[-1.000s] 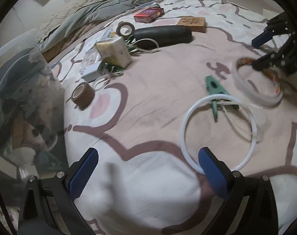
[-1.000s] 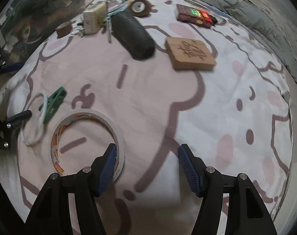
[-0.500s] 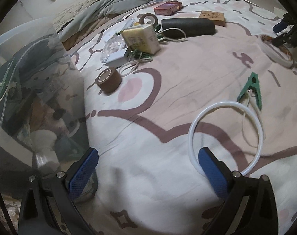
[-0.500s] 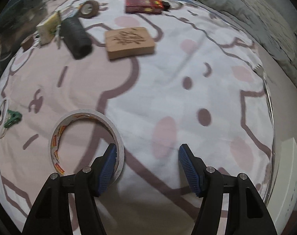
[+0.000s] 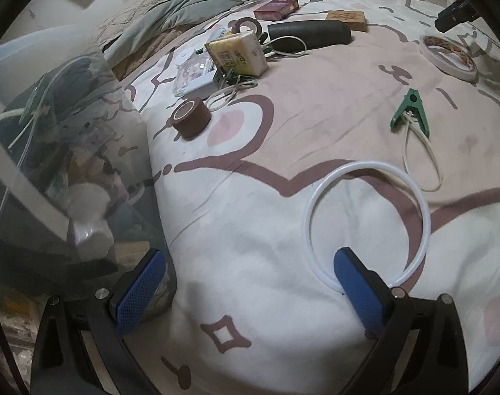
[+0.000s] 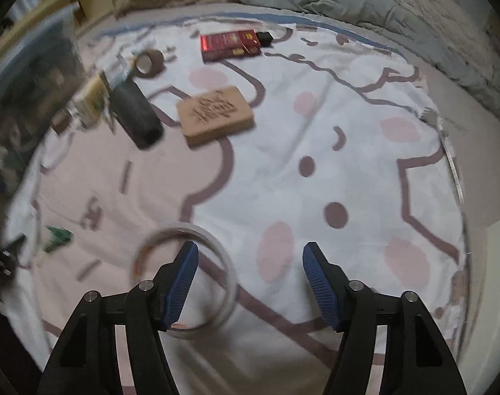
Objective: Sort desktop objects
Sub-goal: 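Lift the tape roll with the right gripper while the left gripper approaches the white cable ring, then close the left gripper on the white cable ring and lift it, then carry the cable ring and tape roll into the clear bin with both grippers, then open both grippers to drop the ring and tape into the bin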
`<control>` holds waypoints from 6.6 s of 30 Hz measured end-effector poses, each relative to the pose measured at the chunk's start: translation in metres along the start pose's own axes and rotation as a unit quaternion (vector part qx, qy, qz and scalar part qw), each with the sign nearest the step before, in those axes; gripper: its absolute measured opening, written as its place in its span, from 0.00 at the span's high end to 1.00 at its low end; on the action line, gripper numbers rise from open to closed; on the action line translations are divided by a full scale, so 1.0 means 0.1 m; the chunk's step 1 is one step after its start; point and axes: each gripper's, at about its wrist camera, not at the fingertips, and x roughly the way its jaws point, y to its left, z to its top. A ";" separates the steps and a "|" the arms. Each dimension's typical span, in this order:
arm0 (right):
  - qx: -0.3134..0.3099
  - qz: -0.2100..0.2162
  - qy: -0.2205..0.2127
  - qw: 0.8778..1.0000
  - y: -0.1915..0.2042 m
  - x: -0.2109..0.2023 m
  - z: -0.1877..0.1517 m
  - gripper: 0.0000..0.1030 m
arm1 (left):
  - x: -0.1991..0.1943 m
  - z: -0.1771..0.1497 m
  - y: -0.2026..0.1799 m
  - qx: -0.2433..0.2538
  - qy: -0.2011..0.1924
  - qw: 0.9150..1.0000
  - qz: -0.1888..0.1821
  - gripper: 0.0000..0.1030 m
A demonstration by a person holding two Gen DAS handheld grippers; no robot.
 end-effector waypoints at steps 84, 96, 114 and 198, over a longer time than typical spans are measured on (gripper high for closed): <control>-0.076 0.045 -0.099 0.991 0.73 -0.40 0.09 0.12 | -0.59 0.72 0.01 -0.110 -0.087 0.979 -0.150 0.18; -0.077 0.053 -0.153 0.984 0.92 -0.82 0.43 0.12 | -1.03 1.06 0.41 -0.175 -0.150 0.965 -0.126 0.18; -0.061 0.033 -0.235 0.970 1.32 -1.38 1.27 0.12 | -1.66 1.18 1.14 -0.257 -0.219 0.940 -0.046 0.18; -0.208 0.257 -0.128 0.935 4.70 -0.67 1.87 0.00 | -1.71 -0.85 3.34 -0.532 -0.164 0.817 0.154 0.04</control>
